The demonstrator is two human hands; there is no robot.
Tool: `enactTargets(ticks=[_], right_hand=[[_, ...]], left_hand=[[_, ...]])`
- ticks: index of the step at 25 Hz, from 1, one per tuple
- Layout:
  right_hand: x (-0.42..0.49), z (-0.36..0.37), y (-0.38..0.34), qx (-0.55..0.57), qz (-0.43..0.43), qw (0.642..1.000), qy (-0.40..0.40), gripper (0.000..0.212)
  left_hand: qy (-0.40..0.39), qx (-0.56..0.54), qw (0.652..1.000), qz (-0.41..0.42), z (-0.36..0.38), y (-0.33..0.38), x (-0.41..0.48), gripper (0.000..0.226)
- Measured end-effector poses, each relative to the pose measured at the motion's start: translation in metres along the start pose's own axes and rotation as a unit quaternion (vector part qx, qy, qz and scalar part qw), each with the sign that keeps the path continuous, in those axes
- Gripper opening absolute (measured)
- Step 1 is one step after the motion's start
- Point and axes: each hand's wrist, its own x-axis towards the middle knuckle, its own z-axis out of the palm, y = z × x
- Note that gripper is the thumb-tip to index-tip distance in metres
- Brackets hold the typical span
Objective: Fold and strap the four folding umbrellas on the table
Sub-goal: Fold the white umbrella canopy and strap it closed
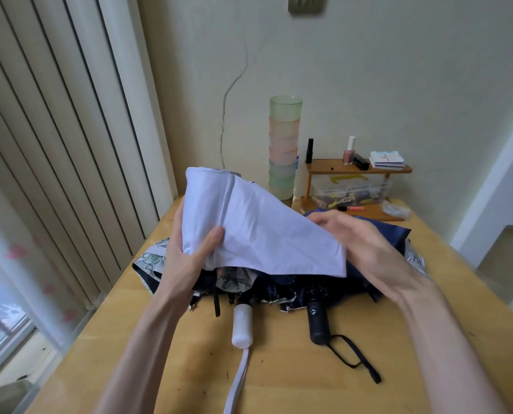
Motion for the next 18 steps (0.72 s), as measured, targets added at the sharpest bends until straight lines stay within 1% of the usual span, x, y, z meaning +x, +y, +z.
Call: enactTargets(ticks=[1, 2, 3, 6, 7, 8, 9, 10, 14, 15, 16, 17, 18], right_hand=[[0.003, 0.002, 0.002, -0.064, -0.009, 0.998, 0.006, 0.040], [0.006, 0.003, 0.004, -0.111, -0.015, 0.994, 0.000, 0.034], [0.007, 0.005, 0.007, -0.137, -0.022, 0.990, -0.010, 0.034], [0.010, 0.014, 0.008, -0.151, -0.041, 0.987, -0.041, 0.041], [0.013, 0.018, 0.008, -0.174, -0.043, 0.983, -0.043, 0.033], [0.014, 0.020, 0.008, -0.186, -0.040, 0.981, -0.047, 0.014], [0.015, 0.021, 0.007, -0.198, -0.045, 0.978, -0.049, 0.011], [0.015, 0.018, 0.008, -0.211, -0.049, 0.975, -0.043, 0.028], [0.008, -0.002, 0.001, -0.197, -0.054, 0.979, 0.005, 0.061], [0.006, -0.004, -0.001, -0.192, -0.060, 0.980, 0.012, 0.065], [0.005, -0.006, -0.002, -0.181, -0.070, 0.981, 0.011, 0.063], [0.004, -0.006, -0.004, -0.169, -0.079, 0.982, 0.010, 0.054], [0.002, -0.006, -0.006, -0.160, -0.085, 0.983, 0.019, 0.039]], left_hand=[[-0.006, 0.003, 1.000, 0.004, -0.002, 0.000, 0.000, 0.086], [-0.017, 0.007, 1.000, 0.007, -0.003, 0.001, 0.000, 0.091], [-0.030, 0.014, 0.999, 0.009, -0.004, 0.001, -0.001, 0.095], [-0.061, 0.028, 0.998, 0.020, -0.004, 0.004, -0.003, 0.102], [-0.064, 0.034, 0.997, 0.023, -0.004, 0.005, -0.003, 0.105], [-0.064, 0.040, 0.997, 0.028, -0.004, 0.006, -0.003, 0.109], [-0.061, 0.044, 0.997, 0.033, -0.004, 0.006, -0.002, 0.111], [-0.053, 0.049, 0.997, 0.037, -0.005, 0.007, -0.002, 0.109], [0.005, 0.050, 0.998, 0.050, -0.005, 0.009, -0.003, 0.098], [0.012, 0.044, 0.998, 0.049, -0.004, 0.009, -0.003, 0.098], [0.014, 0.041, 0.998, 0.045, -0.002, 0.008, -0.004, 0.099], [0.013, 0.038, 0.998, 0.042, -0.001, 0.007, -0.004, 0.101], [0.009, 0.037, 0.998, 0.041, 0.000, 0.007, -0.004, 0.103]])
